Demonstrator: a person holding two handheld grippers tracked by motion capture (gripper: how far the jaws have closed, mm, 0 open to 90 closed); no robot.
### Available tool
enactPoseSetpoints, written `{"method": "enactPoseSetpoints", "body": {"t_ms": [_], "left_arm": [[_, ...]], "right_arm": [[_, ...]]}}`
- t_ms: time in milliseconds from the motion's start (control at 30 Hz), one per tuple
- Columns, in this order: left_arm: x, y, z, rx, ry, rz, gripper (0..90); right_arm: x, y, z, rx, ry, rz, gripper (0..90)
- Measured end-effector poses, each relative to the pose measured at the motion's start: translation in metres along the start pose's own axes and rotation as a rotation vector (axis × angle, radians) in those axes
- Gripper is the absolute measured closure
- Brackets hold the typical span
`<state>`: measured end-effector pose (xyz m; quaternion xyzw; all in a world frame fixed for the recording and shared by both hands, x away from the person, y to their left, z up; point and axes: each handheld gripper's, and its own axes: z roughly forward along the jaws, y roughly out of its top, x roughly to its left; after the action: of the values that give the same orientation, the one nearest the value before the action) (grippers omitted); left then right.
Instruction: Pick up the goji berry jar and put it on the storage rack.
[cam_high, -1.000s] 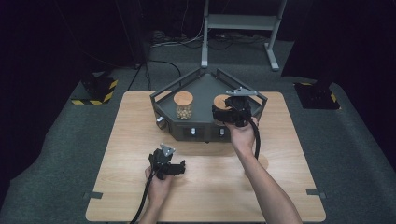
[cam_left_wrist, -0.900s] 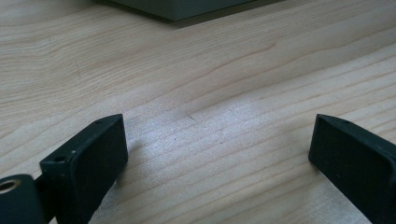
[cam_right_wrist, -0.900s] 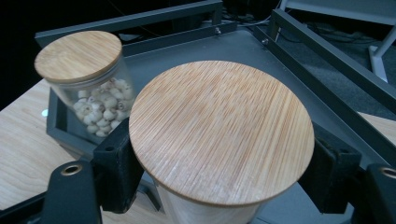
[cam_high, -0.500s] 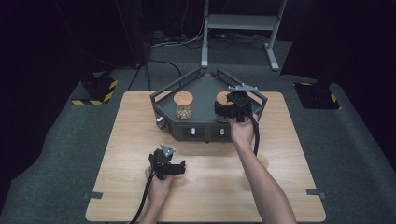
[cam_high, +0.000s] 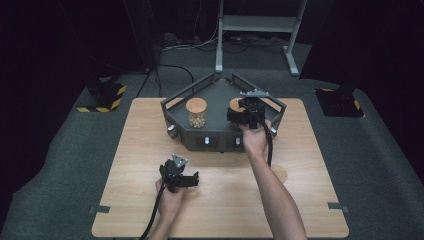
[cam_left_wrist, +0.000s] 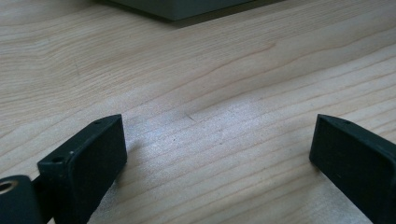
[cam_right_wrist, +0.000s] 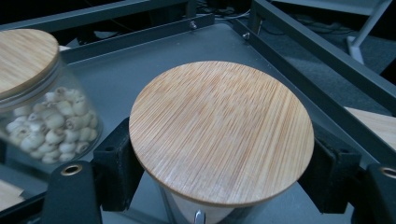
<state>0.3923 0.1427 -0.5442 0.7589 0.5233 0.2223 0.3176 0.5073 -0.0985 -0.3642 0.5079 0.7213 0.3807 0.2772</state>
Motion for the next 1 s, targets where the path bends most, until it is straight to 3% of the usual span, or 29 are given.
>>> {"method": "enactPoseSetpoints", "body": {"t_ms": [533, 1000], "left_arm": [[0.000, 0.000, 0.000, 0.000, -0.001, 0.002, 4.0], [0.000, 0.000, 0.000, 0.001, -0.001, 0.003, 4.1]], "right_arm": [[0.020, 0.002, 0.025, 0.011, -0.022, -0.035, 25.6], [0.016, -0.003, 0.025, -0.001, -0.005, -0.038, 25.5]]}}
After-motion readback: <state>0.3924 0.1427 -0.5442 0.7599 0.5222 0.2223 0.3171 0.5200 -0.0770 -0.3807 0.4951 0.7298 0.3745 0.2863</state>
